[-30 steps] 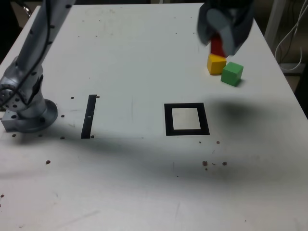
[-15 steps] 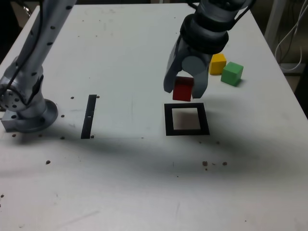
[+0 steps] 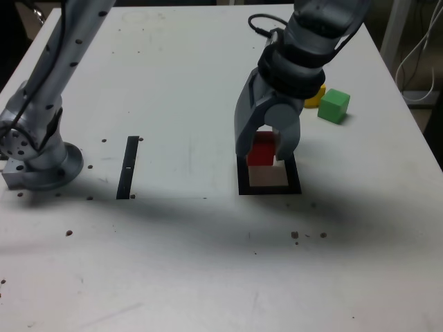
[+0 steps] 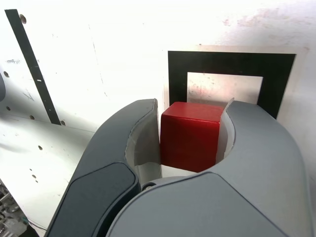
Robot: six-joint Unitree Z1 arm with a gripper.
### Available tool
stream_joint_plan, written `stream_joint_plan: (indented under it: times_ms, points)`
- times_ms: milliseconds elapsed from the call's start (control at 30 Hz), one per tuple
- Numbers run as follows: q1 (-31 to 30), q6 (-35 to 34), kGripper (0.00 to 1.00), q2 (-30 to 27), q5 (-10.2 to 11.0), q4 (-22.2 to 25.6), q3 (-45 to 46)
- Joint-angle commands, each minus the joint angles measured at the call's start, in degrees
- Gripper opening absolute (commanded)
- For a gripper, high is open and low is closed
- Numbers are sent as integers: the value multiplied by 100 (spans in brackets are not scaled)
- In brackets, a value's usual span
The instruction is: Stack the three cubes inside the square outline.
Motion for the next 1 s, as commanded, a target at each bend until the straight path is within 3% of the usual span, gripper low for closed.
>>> stream_joint_plan:
  times_ms: [0, 233, 433, 700, 967]
  points:
    - [-6, -14, 25, 46, -1, -100, 81]
    - [-32, -15, 34, 93, 147, -426, 324]
    - [-33, -4, 57, 99, 226, -557, 400]
    - [-40, 77, 96, 37, 223, -584, 399]
    - [-50, 166, 100, -373, 183, -587, 539]
